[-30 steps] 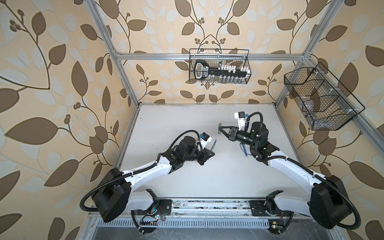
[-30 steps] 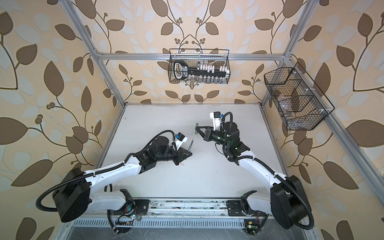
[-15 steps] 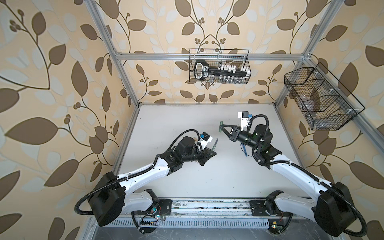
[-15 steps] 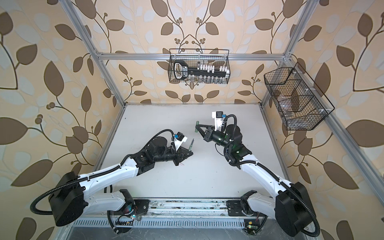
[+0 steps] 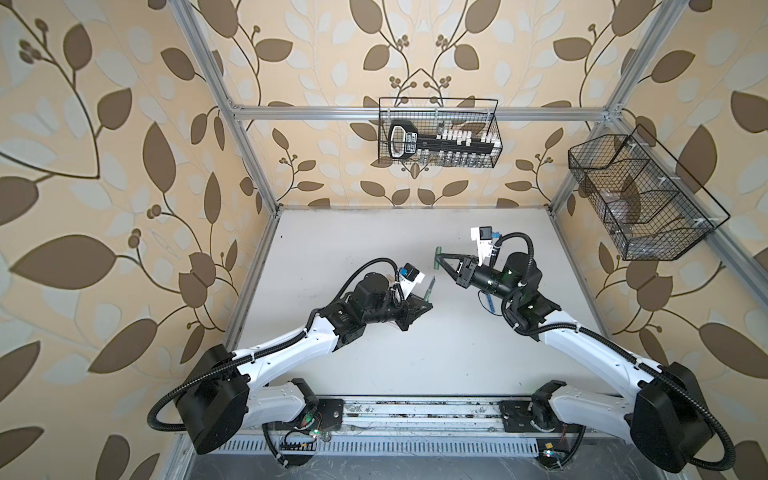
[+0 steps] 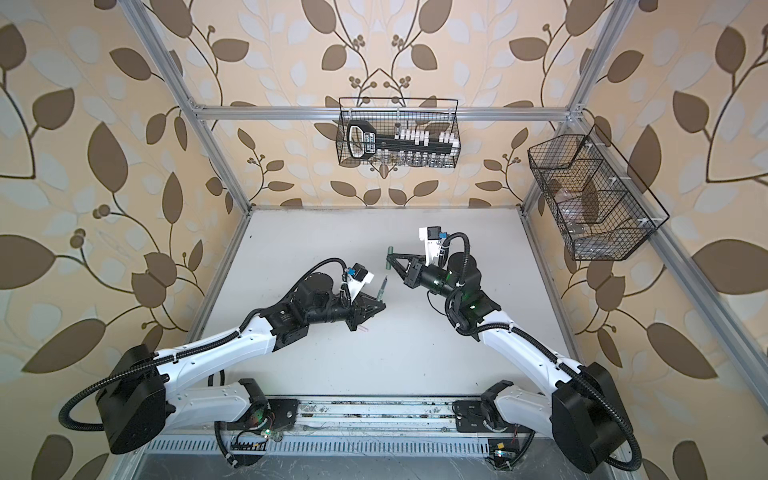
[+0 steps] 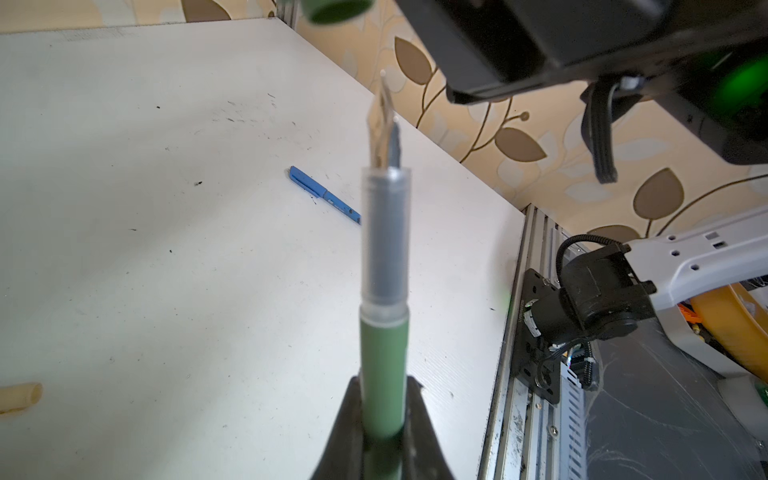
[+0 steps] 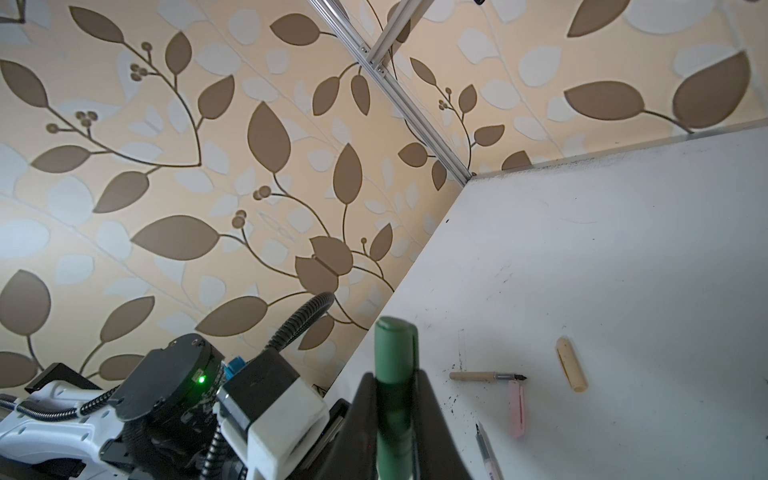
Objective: Insert the pens into the pen caps
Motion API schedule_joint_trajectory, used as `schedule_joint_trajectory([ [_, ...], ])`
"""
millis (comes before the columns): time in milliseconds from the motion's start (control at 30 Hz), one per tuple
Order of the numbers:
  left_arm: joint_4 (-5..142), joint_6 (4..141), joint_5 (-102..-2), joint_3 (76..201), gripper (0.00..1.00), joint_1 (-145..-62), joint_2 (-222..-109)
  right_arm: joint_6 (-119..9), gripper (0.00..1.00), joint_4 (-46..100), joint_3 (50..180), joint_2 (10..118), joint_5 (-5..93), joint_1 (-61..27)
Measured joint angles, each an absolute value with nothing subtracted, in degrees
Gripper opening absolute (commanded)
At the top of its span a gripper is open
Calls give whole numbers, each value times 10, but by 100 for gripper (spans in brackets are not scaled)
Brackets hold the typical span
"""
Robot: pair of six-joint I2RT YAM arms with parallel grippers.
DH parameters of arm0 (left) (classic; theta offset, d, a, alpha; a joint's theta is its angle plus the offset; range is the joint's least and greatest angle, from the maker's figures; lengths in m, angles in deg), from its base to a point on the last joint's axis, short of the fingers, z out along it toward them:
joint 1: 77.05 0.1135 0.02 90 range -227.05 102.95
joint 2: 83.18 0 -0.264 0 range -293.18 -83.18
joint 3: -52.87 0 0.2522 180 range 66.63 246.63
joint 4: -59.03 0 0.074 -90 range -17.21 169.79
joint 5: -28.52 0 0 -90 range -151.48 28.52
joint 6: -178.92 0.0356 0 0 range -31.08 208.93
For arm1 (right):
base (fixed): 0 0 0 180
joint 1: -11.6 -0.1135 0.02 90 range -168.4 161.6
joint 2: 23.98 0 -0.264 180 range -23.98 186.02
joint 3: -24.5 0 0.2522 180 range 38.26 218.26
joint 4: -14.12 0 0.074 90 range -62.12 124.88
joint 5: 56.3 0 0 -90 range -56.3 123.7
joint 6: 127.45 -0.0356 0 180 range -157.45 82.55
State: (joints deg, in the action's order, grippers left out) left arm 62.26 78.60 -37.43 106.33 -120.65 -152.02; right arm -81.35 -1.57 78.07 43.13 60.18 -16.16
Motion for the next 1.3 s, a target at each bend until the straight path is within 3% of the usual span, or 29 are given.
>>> schedule_joint_trajectory([
  [1300,623,786,-375,1076,3,-1206,-1510,-833,14,-84,723,398,585,-169],
])
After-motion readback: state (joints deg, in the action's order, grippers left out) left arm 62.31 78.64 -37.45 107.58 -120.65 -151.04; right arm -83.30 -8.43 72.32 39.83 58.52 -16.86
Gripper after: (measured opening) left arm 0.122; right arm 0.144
